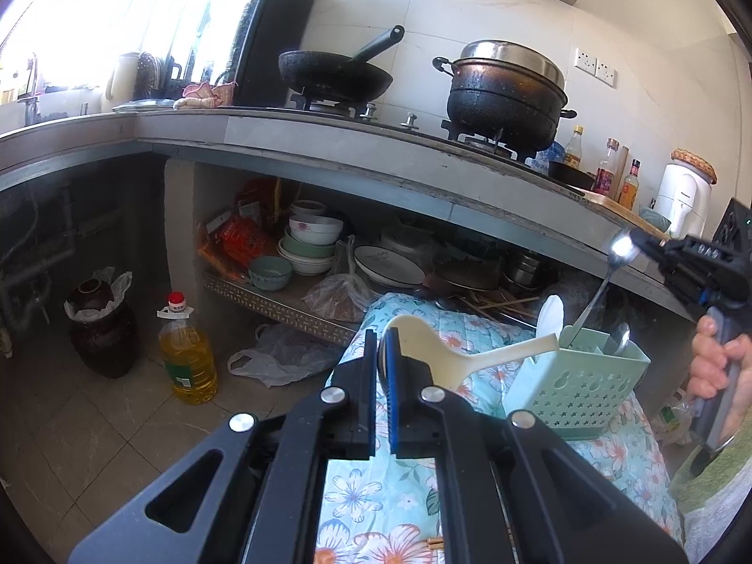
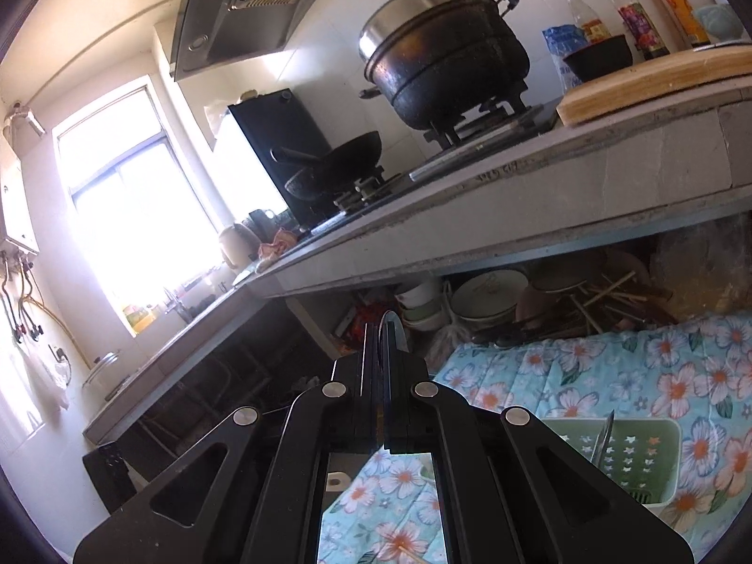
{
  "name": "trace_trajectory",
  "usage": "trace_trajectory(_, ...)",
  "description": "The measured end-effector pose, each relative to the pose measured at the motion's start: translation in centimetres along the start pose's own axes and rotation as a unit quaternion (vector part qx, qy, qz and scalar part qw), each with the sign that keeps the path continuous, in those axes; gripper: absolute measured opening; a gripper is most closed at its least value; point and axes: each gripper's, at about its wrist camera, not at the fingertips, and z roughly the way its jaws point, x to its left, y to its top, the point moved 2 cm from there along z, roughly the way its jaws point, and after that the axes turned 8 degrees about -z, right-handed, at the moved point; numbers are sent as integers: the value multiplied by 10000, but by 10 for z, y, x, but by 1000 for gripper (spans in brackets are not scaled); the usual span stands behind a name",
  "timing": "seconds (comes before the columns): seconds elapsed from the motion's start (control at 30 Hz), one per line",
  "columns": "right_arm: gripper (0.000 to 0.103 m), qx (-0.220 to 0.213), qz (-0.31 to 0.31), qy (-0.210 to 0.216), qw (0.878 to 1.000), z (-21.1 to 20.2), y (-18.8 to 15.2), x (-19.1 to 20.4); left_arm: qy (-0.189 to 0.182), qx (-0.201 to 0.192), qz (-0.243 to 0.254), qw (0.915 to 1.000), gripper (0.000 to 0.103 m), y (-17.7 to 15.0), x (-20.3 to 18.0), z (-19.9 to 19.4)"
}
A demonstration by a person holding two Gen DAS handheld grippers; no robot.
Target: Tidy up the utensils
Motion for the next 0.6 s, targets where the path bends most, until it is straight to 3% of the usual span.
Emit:
trace_trajectory(0.33, 1, 632, -208, -553, 9963, 11, -39, -10, -123, -175, 57, 9998, 3, 9, -3, -11)
trace_trajectory(0.6, 5, 498, -346, -726, 9955, -13, -41, -7, -370, -366, 141, 9985, 3, 19, -17, -25)
